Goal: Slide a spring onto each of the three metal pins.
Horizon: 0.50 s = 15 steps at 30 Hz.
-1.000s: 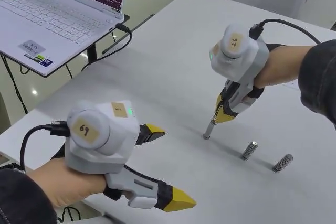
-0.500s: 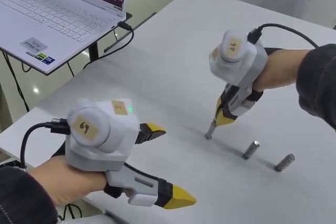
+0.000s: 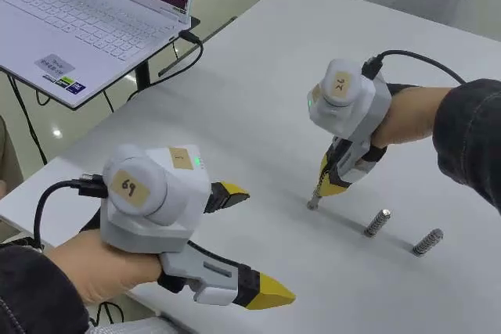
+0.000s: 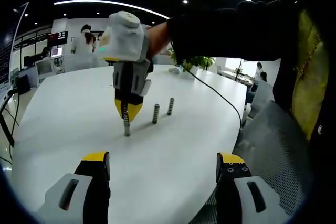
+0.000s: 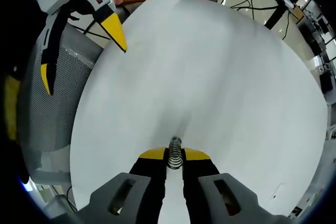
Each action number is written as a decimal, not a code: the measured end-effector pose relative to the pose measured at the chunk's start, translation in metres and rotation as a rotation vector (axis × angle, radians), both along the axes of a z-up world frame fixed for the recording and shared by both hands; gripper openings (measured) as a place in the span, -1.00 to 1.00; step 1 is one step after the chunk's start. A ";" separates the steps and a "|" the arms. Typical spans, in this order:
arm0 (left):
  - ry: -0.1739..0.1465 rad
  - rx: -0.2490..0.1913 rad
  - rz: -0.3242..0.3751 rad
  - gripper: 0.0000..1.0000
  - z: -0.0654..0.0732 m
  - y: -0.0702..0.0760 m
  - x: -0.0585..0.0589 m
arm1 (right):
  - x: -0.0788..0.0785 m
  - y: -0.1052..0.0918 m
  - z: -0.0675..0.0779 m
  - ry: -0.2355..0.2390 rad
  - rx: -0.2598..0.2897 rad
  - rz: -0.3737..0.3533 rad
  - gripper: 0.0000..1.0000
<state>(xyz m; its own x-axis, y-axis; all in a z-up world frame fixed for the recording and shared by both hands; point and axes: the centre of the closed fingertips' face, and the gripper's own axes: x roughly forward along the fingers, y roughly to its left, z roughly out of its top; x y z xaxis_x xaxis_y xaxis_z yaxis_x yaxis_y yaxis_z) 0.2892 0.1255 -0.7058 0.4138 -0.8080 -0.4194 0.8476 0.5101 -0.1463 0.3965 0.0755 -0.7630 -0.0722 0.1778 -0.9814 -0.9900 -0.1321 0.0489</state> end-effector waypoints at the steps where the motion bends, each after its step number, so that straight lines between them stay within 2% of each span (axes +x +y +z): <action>1: 0.001 0.000 0.000 0.60 0.000 0.000 0.000 | -0.001 0.000 -0.001 0.000 -0.002 0.003 -0.84; 15: -0.002 0.003 0.000 0.60 0.001 0.000 0.000 | -0.007 0.001 -0.016 0.007 -0.018 0.004 -0.83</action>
<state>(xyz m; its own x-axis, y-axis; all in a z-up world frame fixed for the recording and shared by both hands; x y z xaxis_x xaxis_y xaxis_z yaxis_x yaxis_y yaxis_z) 0.2889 0.1259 -0.7049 0.4144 -0.8069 -0.4209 0.8479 0.5103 -0.1436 0.3890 0.0761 -0.7794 -0.0802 0.1597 -0.9839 -0.9891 -0.1352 0.0587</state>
